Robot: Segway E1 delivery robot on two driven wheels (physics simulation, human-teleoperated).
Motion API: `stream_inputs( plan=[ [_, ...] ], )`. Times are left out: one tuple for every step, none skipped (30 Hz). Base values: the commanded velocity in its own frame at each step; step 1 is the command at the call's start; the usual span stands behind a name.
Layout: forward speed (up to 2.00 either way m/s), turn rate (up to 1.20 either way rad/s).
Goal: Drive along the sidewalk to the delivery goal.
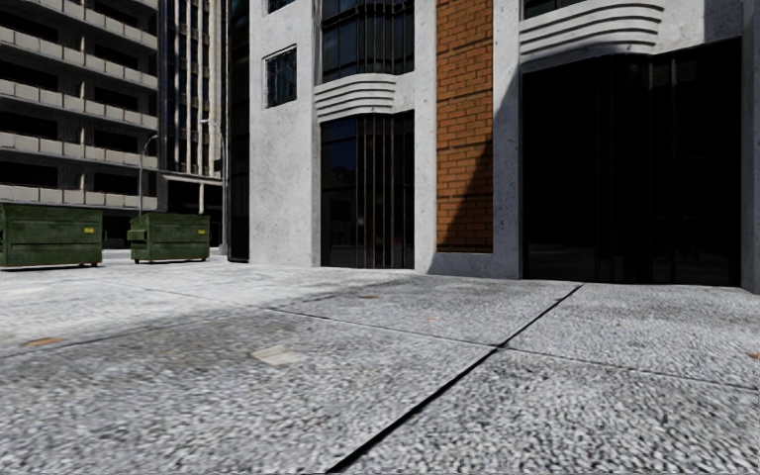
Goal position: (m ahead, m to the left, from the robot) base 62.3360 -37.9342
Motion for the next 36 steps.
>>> stream_inputs(
  plan=[
    [1.58, 0.0],
    [1.58, 0.0],
    [1.58, 0.0],
    [1.58, 0.0],
    [1.58, 0.0],
    [1.58, 0.0],
    [1.58, 0.0],
    [1.58, 0.0],
    [1.58, 0.0],
    [1.58, 0.0],
    [1.58, -0.79],
    [1.58, -1.2],
    [1.58, -1.2],
    [1.58, -1.2],
    [1.43, -1.2],
    [1.15, -1.2],
    [1.01, -1.2],
    [0.97, -1.2],
    [0.97, -1.2],
    [0.95, -1.2],
    [0.95, -1.2],
    [0.95, -1.2],
    [0.95, -1.2],
    [0.95, -1.2],
    [0.95, -1.2],
    [0.95, -1.2],
    [0.95, -1.2],
    [0.95, -1.2],
    [0.95, -1.2],
    [0.95, -1.2],
    [0.95, -1.2],
    [0.95, -1.2],
    [0.95, -1.2],
    [0.95, -1.2],
    [0.95, -1.2],
    [0.95, -1.2]
  ],
)
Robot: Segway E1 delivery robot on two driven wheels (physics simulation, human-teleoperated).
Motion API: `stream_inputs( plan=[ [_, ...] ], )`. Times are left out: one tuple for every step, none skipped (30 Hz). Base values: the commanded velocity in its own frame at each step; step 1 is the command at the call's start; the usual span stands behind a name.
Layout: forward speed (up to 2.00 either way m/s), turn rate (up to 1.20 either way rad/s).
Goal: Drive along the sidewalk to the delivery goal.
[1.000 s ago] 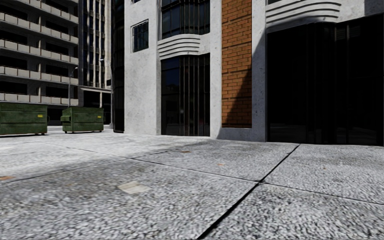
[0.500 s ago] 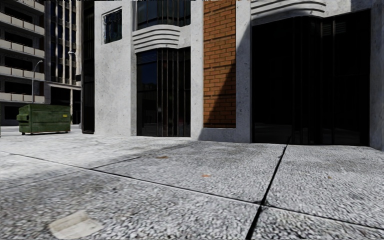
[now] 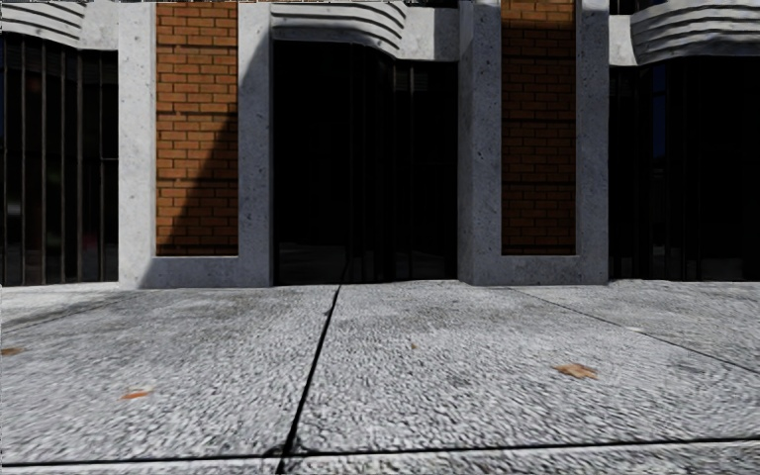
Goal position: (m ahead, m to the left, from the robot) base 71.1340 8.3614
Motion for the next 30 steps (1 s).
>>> stream_inputs(
  plan=[
    [0.95, -1.2],
    [0.95, -1.2],
    [0.95, -1.2],
    [0.95, -1.2],
    [0.95, -1.2],
    [0.95, -1.2],
    [0.95, -1.2],
    [0.95, -1.2],
    [0.95, -1.2],
    [0.95, -1.2],
    [0.95, -1.2],
    [0.95, -1.2],
    [0.95, -1.2],
    [0.95, -1.2],
    [0.95, -1.2],
    [0.95, -1.1],
    [0.95, -0.66],
    [0.95, -0.12],
    [0.95, -0.02],
    [0.95, 0.0],
    [0.95, 0.0],
    [0.95, 0.0],
    [0.95, 0.0],
    [0.95, 0.0],
    [0.95, 0.0],
    [0.95, 0.0],
    [0.96, 0.0],
    [0.97, 0.0],
    [0.97, 0.0],
    [0.97, 0.0]
  ],
)
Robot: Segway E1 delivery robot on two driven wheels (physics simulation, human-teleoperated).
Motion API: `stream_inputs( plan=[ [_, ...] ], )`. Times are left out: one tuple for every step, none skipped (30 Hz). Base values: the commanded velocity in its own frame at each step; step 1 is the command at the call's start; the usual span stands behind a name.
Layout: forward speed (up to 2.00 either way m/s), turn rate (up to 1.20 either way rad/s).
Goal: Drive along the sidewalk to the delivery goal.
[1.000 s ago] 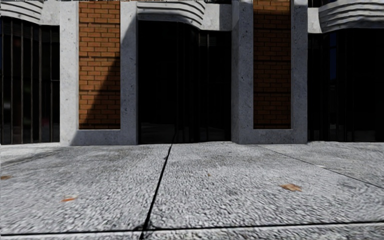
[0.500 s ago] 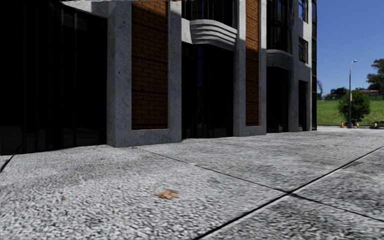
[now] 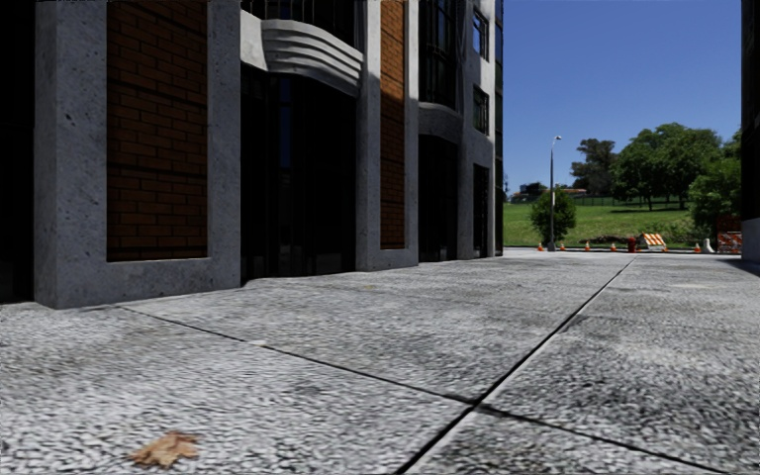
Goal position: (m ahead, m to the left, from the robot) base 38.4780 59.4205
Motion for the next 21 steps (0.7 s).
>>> stream_inputs(
  plan=[
    [0.97, 0.0],
    [0.98, 0.0],
    [0.98, 0.0],
    [0.98, 0.0],
    [0.98, -0.16],
    [0.98, -0.16],
    [0.98, -0.63],
    [0.98, -0.82],
    [0.98, -1.2],
    [0.98, -1.2],
    [0.98, -1.2],
    [0.98, -1.2],
    [0.98, -1.2],
    [0.98, -1.2],
    [0.98, -1.2],
    [0.98, -1.08],
    [0.98, -1.08],
    [0.98, -0.56],
    [0.98, -0.07],
    [0.98, 0.0],
    [0.98, 0.0]
  ],
)
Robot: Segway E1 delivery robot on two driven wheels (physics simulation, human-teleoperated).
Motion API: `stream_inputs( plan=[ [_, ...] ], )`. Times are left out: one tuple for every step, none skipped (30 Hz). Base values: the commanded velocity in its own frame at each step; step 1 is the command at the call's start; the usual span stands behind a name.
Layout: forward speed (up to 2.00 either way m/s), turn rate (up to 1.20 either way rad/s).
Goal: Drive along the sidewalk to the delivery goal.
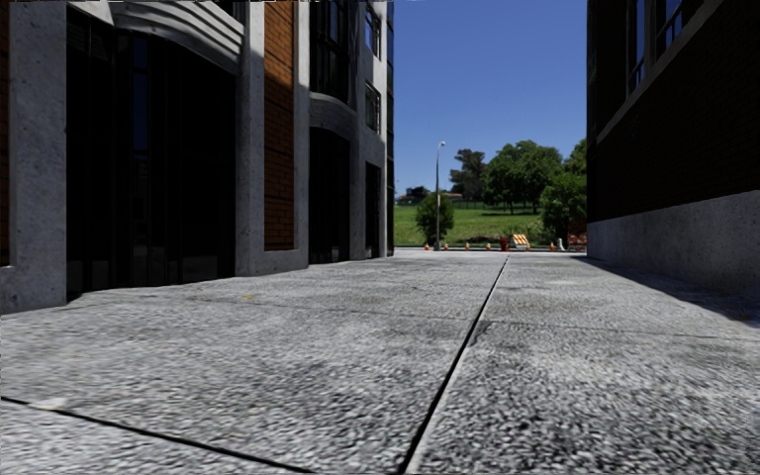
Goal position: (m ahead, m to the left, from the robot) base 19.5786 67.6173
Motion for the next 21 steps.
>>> stream_inputs(
  plan=[
    [0.98, 0.0],
    [0.98, 0.0],
    [0.98, 0.0],
    [0.98, 0.0],
    [0.98, 0.0],
    [0.98, 0.0],
    [0.98, 0.0],
    [0.98, 0.0],
    [0.98, 0.0],
    [0.98, 0.0],
    [0.99, 0.0],
    [0.99, 0.0],
    [0.99, 0.0],
    [0.99, 0.0],
    [0.99, 0.0],
    [0.99, 0.0],
    [0.99, 0.0],
    [0.99, 0.0],
    [0.99, 0.0],
    [0.99, -0.15],
    [0.99, -0.15]
  ],
)
